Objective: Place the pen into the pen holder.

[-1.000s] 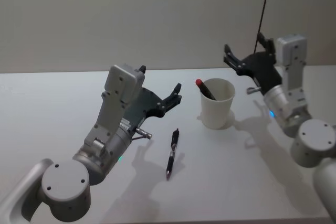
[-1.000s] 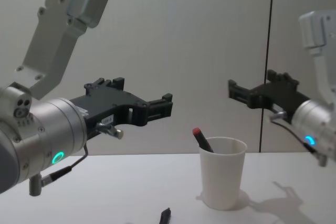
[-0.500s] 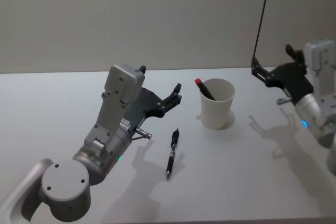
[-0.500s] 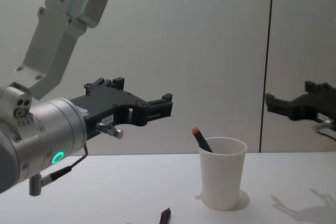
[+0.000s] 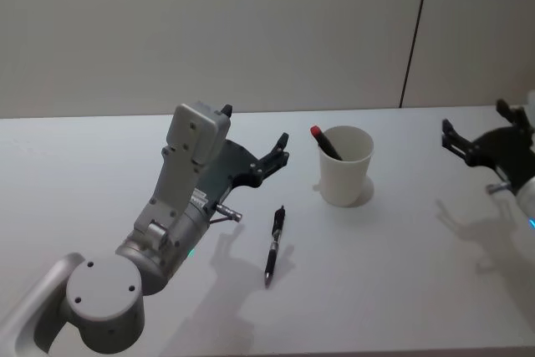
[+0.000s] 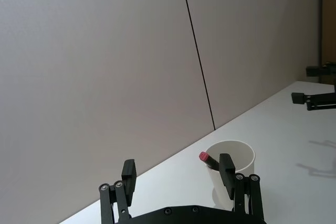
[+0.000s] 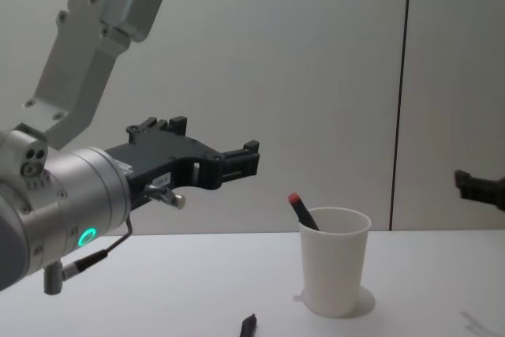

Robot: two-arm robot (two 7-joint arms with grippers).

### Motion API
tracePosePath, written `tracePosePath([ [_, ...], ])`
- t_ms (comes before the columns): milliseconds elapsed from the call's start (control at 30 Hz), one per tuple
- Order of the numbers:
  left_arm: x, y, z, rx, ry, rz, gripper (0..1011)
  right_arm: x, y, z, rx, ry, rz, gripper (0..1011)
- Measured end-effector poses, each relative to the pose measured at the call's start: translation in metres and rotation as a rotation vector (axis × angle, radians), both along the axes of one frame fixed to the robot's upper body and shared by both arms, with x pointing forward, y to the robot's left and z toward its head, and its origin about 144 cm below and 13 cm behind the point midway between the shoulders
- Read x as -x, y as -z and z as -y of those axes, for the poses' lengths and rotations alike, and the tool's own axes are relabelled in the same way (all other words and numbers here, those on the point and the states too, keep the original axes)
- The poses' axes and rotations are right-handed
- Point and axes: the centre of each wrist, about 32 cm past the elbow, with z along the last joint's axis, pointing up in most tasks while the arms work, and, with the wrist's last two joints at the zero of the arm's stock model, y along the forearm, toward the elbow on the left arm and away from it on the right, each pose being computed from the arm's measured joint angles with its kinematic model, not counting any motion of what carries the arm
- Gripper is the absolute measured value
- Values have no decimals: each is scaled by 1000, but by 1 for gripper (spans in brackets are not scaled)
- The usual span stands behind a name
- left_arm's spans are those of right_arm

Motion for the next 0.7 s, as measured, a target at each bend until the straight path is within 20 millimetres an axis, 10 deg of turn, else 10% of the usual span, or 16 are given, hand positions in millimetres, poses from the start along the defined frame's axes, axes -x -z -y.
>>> tracePosePath([
  [700, 0, 0, 0, 0, 0, 0, 1004, 39, 9, 28, 38, 32, -88, 1001],
])
